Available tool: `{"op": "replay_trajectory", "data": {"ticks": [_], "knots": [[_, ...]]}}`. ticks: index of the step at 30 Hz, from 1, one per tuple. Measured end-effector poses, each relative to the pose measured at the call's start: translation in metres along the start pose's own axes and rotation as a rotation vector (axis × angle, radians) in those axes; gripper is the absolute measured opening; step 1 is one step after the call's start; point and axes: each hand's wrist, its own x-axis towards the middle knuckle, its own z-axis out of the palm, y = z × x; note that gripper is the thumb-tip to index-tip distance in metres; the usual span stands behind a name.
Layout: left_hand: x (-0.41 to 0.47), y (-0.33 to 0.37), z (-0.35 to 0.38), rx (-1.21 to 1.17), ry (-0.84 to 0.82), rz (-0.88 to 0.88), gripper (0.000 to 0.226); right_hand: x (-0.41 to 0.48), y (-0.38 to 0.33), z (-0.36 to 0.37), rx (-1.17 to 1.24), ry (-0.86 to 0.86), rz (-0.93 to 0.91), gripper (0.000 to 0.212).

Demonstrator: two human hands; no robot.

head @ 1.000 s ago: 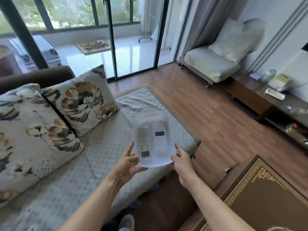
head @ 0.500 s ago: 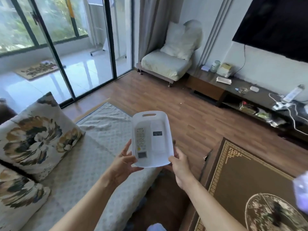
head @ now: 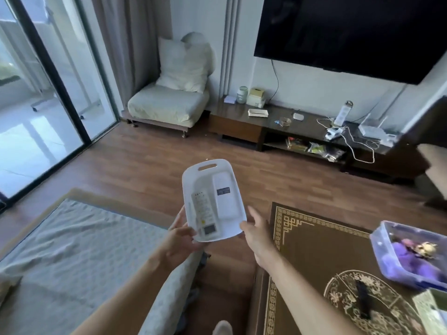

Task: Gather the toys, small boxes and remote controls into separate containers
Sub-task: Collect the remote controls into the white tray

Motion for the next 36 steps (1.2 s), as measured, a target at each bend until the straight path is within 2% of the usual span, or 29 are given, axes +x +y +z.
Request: {"op": "replay_trajectory", "data": {"ticks": [5,7,8,10,12,22,27,32,36], "knots": [[0.089,0.002,0.049,0.005,-0.005,-0.029,0.085,0.084,-0.010,-0.053,0.016,0.062,0.077,0.052],[0.117,0.004,0.064,0.041,0.014,-0.052,0.086,0.108,-0.013,-0.068,0.060,0.074,0.094,0.034],[0.128,0.007,0.069,0.060,0.016,-0.063,0.087,0.116,-0.016,-0.073,0.082,0.080,0.098,0.033],[0.151,0.012,0.077,0.085,0.014,-0.078,0.087,0.133,-0.018,-0.083,0.105,0.101,0.105,0.046],[0.173,0.019,0.084,0.108,-0.008,-0.074,0.087,0.152,-0.019,-0.091,0.129,0.127,0.099,0.042],[0.331,0.058,0.116,0.168,-0.149,-0.074,0.086,0.292,-0.050,-0.119,0.177,0.258,0.085,0.053],[0.428,0.102,0.128,0.173,-0.194,-0.086,0.085,0.391,-0.083,-0.123,0.191,0.321,0.115,0.054],[0.500,0.140,0.142,0.180,-0.241,-0.126,0.085,0.451,-0.115,-0.129,0.261,0.344,0.106,0.058],[0.552,0.153,0.156,0.255,-0.304,-0.182,0.087,0.495,-0.124,-0.140,0.309,0.390,0.151,0.049]]}}
